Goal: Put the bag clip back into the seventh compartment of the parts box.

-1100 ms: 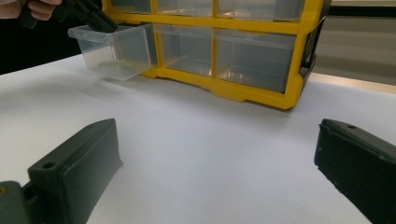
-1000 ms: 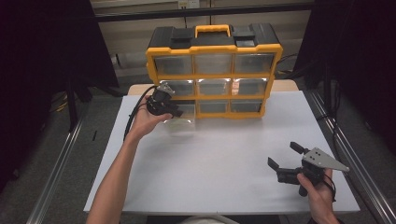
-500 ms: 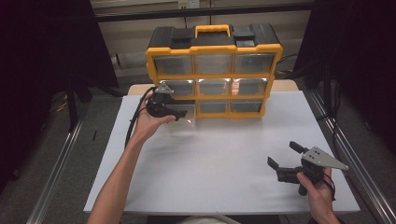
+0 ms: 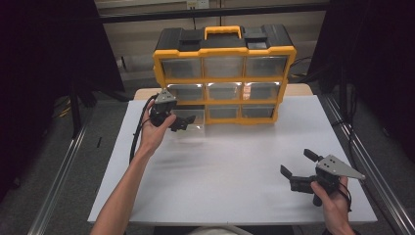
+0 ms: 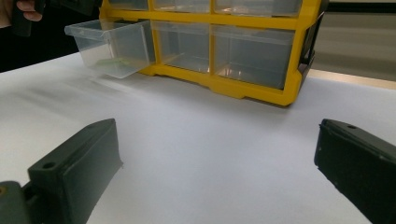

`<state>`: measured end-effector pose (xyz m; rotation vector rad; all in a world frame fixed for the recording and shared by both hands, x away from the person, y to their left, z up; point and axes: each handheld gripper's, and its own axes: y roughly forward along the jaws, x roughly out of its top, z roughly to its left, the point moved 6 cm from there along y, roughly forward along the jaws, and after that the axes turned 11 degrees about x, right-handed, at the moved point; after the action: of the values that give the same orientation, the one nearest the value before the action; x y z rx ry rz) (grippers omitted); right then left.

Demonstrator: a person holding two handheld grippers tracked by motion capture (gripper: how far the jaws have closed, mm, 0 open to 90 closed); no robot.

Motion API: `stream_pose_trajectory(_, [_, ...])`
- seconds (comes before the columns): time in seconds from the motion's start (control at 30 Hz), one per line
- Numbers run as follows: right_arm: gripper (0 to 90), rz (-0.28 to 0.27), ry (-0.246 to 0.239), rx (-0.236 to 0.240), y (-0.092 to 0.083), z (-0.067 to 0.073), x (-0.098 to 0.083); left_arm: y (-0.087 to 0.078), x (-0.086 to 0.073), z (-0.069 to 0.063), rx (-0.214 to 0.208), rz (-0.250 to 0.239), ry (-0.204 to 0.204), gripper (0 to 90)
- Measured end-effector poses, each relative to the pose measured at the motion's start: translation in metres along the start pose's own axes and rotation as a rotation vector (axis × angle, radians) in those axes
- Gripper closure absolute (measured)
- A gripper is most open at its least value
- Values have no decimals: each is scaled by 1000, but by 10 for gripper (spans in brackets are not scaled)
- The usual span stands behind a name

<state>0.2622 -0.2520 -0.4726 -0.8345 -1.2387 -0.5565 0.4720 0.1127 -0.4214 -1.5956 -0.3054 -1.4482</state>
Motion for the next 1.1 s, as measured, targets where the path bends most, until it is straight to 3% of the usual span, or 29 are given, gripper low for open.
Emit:
stream_pose_trajectory(0.1, [0,0,-8,2,-1,1,0,-3,-1,-2,8,-35,-19,34])
stream_pose_trajectory(0.13, [0,-1,-6,-3,0,0,1,-6,-2,-3,21,-66,-38,34])
stream_pose_trajectory(0.27, [0,2,-7,1,3,-1,1,-12,-6,-3,41,-87,-36,36])
stream_pose_trajectory(0.4, [0,6,-4,2,4,-1,0,-23,-11,-3,23,-135,-68,42])
stream_pose_trajectory(0.43, [0,5,-10,4,4,-1,1,-26,-13,-3,72,-145,-93,41])
stream_pose_trajectory(0.5, [0,5,-7,4,3,0,1,-29,-18,-1,86,-144,-102,42])
stream_pose_trajectory(0.53, [0,2,-10,2,3,0,1,-30,-21,-1,76,-145,-135,42])
stream_pose_trajectory(0.57, [0,5,-9,2,3,-1,1,-31,-25,1,97,-141,-140,41])
stream_pose_trajectory(0.77, [0,-1,-5,-2,4,-1,1,-37,-33,2,102,-132,-140,34])
stream_pose_trajectory(0.83, [0,1,-8,1,4,-1,1,-39,-35,2,109,-140,-165,33])
stream_pose_trajectory(0.93, [0,-2,-7,-2,4,-1,1,-43,-41,3,129,-160,-166,34])
stream_pose_trajectory(1.03, [0,-3,-8,-7,4,-2,1,-46,-47,2,118,-189,-182,34])
stream_pose_trajectory(1.1, [0,2,-8,-1,4,-1,1,-49,-50,1,112,-199,-215,36])
